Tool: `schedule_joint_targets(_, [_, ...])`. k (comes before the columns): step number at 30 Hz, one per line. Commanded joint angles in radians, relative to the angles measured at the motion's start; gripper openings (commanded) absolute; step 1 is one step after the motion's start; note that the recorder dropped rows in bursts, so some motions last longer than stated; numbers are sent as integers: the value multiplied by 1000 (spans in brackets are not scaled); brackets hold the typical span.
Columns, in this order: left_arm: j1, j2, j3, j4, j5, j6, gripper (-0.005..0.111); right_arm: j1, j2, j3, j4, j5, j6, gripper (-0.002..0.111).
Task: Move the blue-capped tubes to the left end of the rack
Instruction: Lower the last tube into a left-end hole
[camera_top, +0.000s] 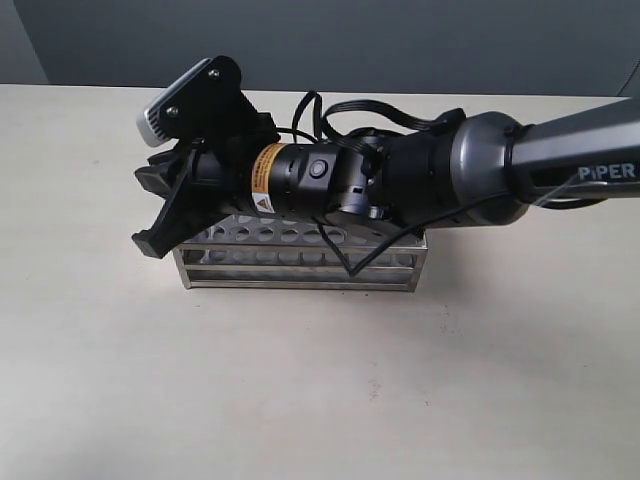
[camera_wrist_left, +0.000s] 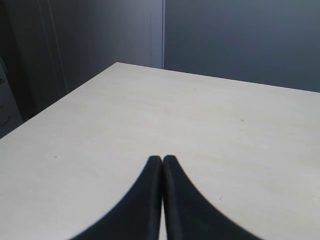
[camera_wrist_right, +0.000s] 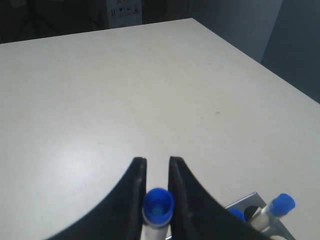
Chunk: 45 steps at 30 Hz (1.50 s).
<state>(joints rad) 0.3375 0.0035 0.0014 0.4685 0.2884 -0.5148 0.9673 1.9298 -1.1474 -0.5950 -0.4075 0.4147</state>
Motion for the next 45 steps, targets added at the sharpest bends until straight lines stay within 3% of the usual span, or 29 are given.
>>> schedule_joint_targets(1, [1, -4, -1, -4, 3, -2, 1, -2, 15, 4, -8, 92, -21, 0])
schedule_joint_targets(31, [1, -4, -1, 0, 1, -2, 1, -2, 19, -81, -9, 157, -41, 0])
schedule_joint_targets(34, [1, -4, -1, 0, 1, -2, 1, -2, 19, -81, -9, 157, -41, 4])
schedule_joint_targets(39, [1, -4, -1, 0, 2, -2, 1, -2, 19, -81, -9, 159, -41, 21])
schedule_joint_targets(45, [1, -4, -1, 0, 2, -2, 1, -2, 19, -81, -9, 161, -41, 24])
